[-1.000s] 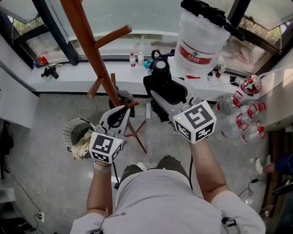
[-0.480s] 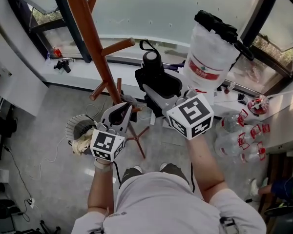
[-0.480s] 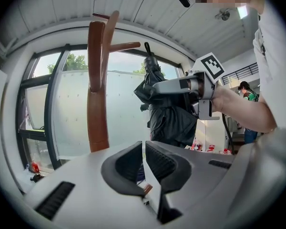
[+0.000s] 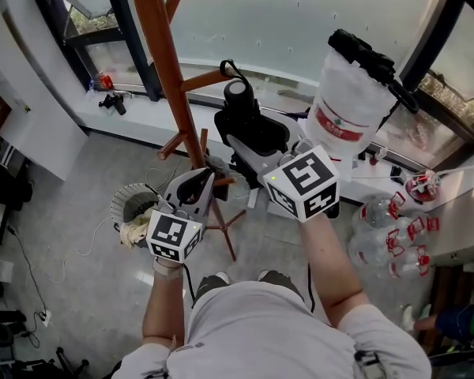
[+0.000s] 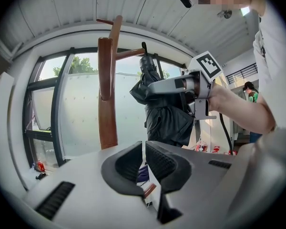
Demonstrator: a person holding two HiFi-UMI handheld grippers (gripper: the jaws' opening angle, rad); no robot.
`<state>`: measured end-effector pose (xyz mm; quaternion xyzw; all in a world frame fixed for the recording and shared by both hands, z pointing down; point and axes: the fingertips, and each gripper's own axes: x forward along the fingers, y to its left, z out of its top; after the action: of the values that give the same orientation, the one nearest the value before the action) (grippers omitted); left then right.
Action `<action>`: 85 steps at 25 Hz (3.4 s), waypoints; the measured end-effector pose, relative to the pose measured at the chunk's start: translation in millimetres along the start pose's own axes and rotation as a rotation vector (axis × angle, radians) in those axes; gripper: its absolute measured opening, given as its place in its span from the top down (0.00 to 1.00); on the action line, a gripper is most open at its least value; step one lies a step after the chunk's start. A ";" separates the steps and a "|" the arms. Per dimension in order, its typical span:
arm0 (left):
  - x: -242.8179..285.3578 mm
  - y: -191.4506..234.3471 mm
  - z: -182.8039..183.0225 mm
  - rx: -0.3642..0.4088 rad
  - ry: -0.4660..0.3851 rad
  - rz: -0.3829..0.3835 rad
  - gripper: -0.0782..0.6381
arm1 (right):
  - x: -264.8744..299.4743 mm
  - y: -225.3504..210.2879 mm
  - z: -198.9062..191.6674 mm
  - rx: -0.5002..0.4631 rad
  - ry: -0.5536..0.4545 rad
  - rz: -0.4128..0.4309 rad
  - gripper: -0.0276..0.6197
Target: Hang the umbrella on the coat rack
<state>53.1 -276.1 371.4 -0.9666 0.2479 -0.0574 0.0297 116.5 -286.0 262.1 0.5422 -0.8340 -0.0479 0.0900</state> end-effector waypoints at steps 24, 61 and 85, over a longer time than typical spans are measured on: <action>-4.0 2.8 102.6 0.084 -0.177 0.052 0.86 | 0.1 -6.0 -18.7 -0.057 0.159 0.048 0.61; -5.8 -6.2 119.3 0.096 -0.226 0.045 0.86 | 3.5 -13.0 -32.3 -0.106 0.274 0.067 0.61; -8.7 -4.5 242.6 0.291 -0.405 0.169 0.71 | -5.4 -8.5 -17.6 -0.208 0.301 0.115 0.61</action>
<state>78.2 -261.0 130.4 -0.9198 0.3059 0.1050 0.2222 129.8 -284.2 277.3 0.4825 -0.8314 -0.0470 0.2716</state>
